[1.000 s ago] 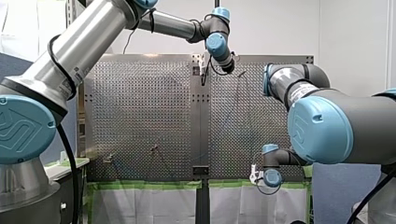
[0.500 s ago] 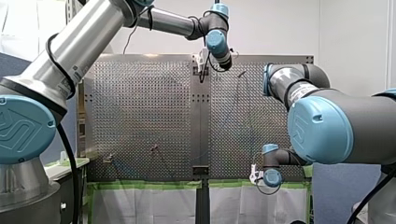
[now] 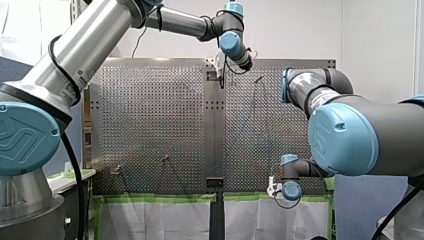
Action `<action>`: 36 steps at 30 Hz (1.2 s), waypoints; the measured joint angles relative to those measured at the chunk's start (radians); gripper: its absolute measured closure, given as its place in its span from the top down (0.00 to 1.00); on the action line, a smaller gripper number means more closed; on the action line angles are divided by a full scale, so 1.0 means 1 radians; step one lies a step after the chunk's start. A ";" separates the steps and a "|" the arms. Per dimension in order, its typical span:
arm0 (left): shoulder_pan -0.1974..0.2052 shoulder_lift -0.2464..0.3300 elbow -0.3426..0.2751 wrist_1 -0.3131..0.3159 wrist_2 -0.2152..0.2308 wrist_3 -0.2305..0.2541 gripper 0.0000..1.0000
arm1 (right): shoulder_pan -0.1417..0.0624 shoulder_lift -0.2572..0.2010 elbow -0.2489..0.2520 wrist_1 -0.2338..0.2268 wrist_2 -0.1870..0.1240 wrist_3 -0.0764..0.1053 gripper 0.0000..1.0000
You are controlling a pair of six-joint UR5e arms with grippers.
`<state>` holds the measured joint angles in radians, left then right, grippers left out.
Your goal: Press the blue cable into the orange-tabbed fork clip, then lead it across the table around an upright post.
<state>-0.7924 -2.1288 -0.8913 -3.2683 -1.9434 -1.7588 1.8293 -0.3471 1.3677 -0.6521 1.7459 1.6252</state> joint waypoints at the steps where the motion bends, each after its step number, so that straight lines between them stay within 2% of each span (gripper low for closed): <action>1: 0.000 -0.001 0.000 0.011 0.011 -0.011 0.89 | 0.000 0.000 0.000 0.000 0.000 0.000 0.00; 9: -0.001 -0.002 0.000 0.075 0.076 -0.076 0.89 | 0.000 0.000 0.000 0.000 0.000 0.001 0.00; 10: -0.001 -0.002 0.000 0.080 0.086 -0.085 0.92 | 0.000 0.000 0.000 0.000 0.000 0.001 0.00; 14: -0.004 -0.003 0.000 0.069 0.103 -0.118 1.00 | 0.001 0.000 0.000 0.000 0.000 0.002 0.00; 24: -0.001 -0.024 0.000 0.007 0.086 -0.204 1.00 | 0.001 0.000 0.000 0.000 -0.007 0.004 0.00; 29: 0.004 -0.049 0.000 0.014 0.118 -0.247 1.00 | 0.001 0.000 0.000 0.000 -0.008 0.004 0.00; 36: 0.005 -0.066 0.000 0.068 0.177 -0.307 1.00 | 0.001 0.000 0.000 0.000 -0.008 0.004 0.00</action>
<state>-0.7876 -2.1945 -0.8913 -3.2005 -1.7666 -2.0655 1.8298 -0.3471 1.3677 -0.6521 1.7382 1.6294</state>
